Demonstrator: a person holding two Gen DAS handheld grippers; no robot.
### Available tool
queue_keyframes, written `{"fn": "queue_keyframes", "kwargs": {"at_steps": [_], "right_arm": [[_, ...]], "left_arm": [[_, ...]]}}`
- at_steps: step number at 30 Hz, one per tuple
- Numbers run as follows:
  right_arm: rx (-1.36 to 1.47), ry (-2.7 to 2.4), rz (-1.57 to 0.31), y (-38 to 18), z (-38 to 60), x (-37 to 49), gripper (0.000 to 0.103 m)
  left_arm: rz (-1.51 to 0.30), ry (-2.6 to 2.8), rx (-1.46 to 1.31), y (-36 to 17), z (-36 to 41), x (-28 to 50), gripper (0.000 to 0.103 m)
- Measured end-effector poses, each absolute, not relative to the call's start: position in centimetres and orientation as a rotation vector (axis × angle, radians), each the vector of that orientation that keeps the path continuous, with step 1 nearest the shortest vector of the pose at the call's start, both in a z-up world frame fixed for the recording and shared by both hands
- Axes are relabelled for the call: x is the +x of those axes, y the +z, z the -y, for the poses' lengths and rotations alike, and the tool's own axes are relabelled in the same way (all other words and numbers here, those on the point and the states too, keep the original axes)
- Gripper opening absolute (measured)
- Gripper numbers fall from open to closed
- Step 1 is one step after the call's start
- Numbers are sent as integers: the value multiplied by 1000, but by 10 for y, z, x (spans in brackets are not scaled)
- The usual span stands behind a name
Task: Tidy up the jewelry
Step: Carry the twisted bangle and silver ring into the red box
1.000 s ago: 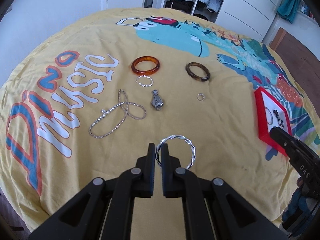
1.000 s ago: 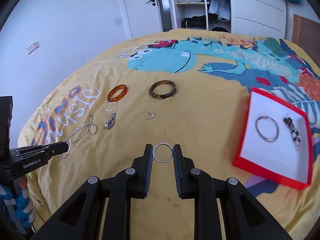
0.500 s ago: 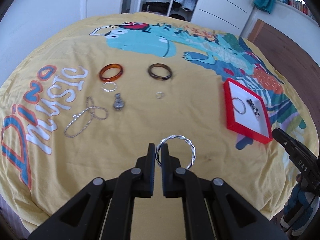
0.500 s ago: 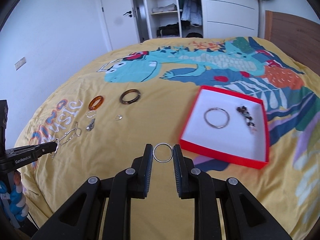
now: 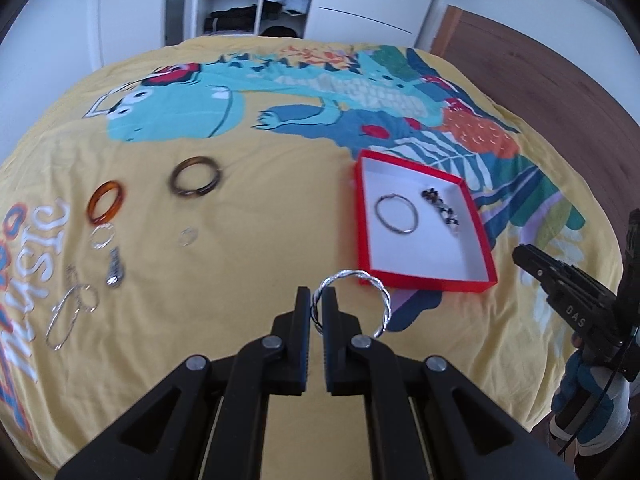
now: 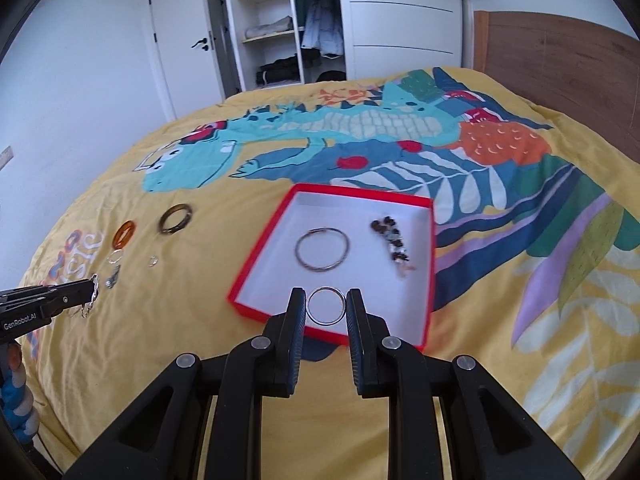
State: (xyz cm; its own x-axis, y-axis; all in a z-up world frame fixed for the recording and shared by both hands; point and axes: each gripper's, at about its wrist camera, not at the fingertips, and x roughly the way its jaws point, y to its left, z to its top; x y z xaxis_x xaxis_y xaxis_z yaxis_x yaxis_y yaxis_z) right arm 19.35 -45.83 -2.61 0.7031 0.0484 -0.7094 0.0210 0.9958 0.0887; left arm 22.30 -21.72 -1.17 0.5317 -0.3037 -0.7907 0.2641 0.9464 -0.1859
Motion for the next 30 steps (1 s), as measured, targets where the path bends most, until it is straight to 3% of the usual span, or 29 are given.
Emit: {"fn": "queue_keyframes", "kwargs": {"at_steps": [17,30], "right_arm": [[105,3,-895,-95,498,254,20],[65,30,-984,-128,494,265,20]], "left_arm": [[-1019,-429,59,-68,334,307,5],[-1111,-388,124,-123,351,317,5]]}}
